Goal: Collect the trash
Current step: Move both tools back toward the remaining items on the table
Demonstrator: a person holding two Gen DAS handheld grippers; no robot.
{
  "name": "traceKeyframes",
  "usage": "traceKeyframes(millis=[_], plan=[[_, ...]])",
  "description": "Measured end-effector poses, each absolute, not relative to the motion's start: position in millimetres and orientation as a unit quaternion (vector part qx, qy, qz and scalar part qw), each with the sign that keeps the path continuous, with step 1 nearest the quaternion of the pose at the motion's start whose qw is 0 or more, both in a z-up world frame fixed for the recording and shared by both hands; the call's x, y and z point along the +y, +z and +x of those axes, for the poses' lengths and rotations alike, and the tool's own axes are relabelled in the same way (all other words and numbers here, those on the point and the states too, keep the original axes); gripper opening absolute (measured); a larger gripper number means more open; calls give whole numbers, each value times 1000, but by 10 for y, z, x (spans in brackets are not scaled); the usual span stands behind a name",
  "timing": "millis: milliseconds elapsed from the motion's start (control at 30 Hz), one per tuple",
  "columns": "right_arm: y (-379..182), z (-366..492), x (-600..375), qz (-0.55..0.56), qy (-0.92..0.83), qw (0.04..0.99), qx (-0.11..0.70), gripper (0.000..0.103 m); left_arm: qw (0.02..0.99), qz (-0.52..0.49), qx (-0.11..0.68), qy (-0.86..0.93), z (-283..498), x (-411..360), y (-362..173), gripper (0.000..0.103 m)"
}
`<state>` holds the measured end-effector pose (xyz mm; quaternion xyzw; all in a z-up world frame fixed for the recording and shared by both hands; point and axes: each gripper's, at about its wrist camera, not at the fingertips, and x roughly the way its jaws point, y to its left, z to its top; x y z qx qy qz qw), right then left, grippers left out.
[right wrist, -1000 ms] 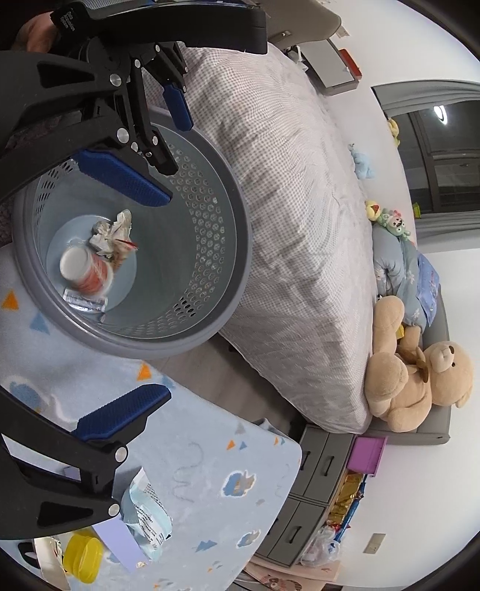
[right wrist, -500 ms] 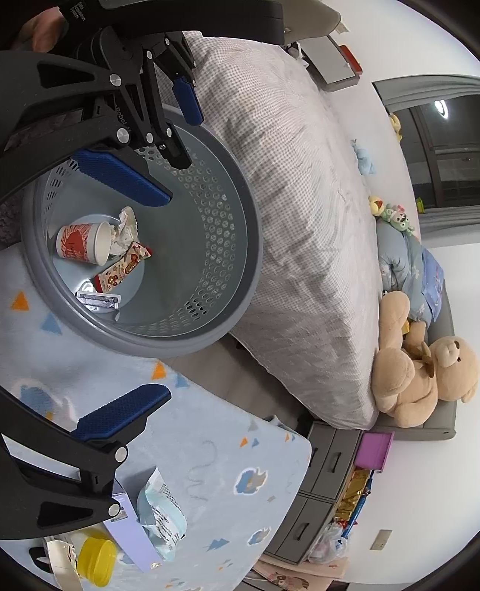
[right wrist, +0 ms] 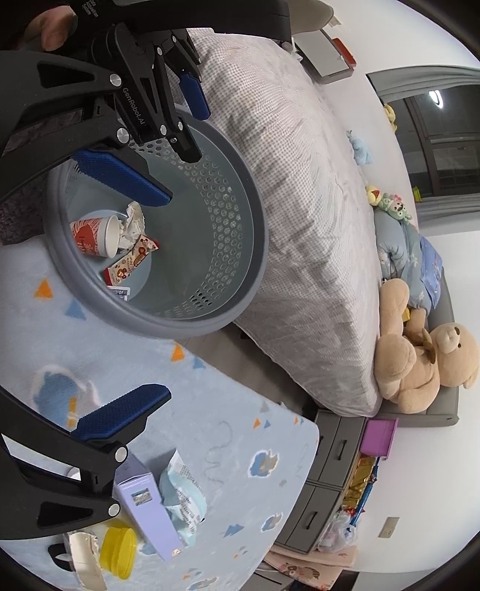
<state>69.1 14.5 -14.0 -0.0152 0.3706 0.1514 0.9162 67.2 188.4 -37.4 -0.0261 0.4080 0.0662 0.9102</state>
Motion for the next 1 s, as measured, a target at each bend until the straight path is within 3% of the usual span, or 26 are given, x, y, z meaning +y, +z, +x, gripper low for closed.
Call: traceKeyframes(millis=[1000], plan=[[-174, -349, -1512, 43, -14, 923, 383, 95, 918, 7, 395, -34, 199, 856, -205, 63]])
